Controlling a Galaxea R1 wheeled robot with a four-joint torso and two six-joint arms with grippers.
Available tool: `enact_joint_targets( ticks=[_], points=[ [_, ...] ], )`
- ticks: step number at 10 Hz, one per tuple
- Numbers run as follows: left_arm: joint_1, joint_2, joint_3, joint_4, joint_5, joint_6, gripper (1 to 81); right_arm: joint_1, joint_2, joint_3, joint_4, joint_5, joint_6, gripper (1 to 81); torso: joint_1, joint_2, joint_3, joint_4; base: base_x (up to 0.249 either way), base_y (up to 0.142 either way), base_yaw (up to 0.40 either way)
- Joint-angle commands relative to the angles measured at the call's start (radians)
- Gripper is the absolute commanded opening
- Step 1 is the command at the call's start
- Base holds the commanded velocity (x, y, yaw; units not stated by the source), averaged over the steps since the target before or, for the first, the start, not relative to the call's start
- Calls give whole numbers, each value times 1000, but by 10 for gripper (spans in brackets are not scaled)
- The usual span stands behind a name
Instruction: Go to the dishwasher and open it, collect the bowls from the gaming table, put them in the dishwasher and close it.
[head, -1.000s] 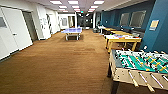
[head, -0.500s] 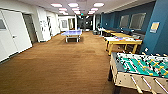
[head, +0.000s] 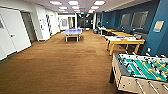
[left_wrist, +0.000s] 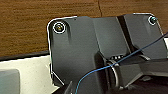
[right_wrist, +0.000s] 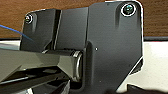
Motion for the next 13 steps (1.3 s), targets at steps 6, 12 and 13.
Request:
enact_joint_targets(
  ticks=[6,12,13],
  points=[
    [-42,-7,-2,6,53,9,811,39,-2,3,-3,-54,-3,811,0,0,0,0,185,0,0],
    [-42,-5,-2,6,53,9,811,41,0,1,-4,-55,-3,811,0,0,0,0,186,0,0],
    [-42,-7,-2,6,53,9,811,41,0,3,-4,-55,-3,811,0,0,0,0,194,0,0]
  ],
)
